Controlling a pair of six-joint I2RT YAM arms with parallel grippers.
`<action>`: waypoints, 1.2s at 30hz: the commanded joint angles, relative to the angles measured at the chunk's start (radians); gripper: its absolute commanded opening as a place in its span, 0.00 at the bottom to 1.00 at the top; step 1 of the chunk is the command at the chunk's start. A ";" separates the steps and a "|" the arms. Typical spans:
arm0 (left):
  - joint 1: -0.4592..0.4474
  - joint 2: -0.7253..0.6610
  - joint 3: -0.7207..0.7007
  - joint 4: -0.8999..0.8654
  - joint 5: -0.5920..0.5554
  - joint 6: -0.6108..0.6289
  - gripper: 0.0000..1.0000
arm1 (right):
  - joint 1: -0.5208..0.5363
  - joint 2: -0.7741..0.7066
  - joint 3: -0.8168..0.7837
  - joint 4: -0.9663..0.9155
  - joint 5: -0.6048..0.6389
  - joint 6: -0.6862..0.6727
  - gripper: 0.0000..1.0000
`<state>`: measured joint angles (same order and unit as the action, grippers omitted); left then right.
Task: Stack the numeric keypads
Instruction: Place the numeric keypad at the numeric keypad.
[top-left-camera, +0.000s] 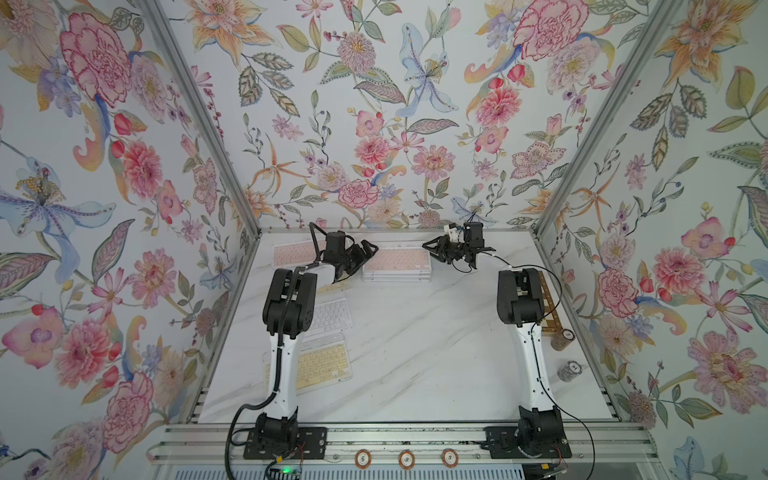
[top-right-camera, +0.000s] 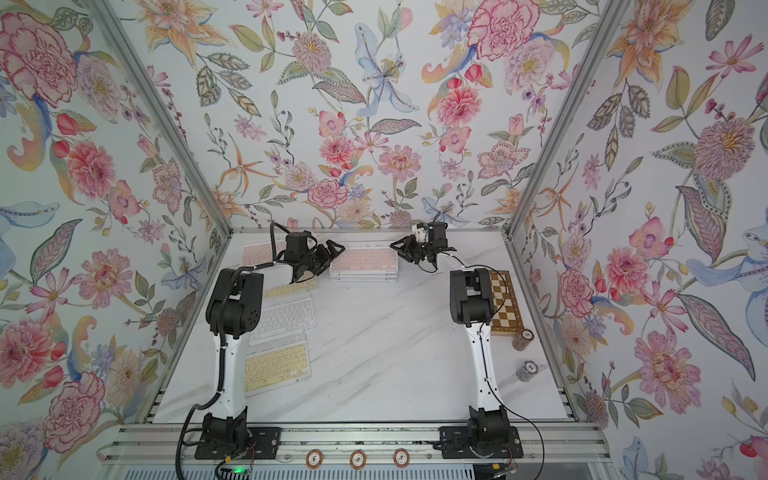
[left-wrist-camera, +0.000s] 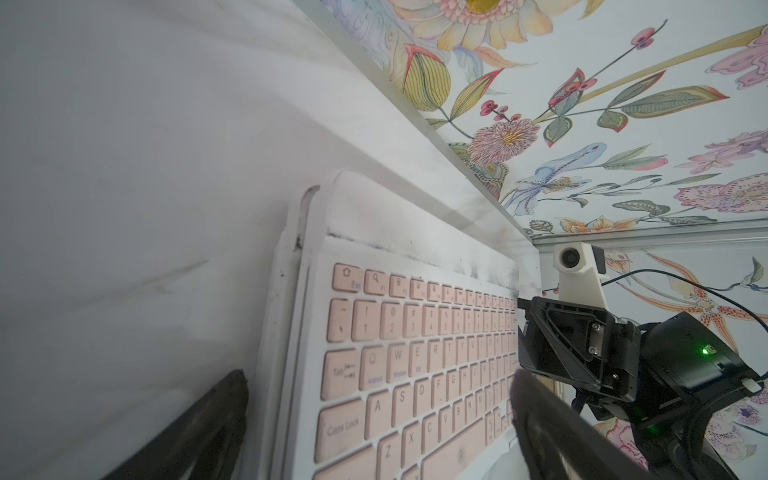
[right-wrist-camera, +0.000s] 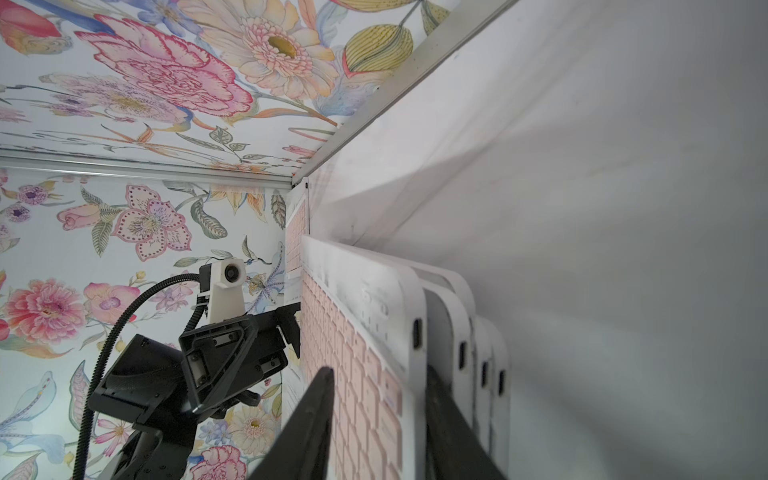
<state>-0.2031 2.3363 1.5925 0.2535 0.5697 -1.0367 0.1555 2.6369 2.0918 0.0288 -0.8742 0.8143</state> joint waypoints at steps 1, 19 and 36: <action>-0.005 0.007 -0.019 0.001 0.006 -0.007 0.99 | -0.009 -0.017 0.015 -0.106 0.072 -0.083 0.40; -0.001 -0.004 -0.024 -0.013 0.007 0.009 0.99 | -0.019 -0.081 -0.008 -0.220 0.181 -0.206 0.46; 0.035 -0.384 -0.046 -0.628 -0.413 0.434 0.99 | -0.010 -0.592 -0.654 0.015 0.294 -0.270 0.99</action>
<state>-0.1680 2.0743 1.6260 -0.2424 0.2798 -0.6941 0.1265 2.1334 1.5249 -0.0280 -0.6277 0.5709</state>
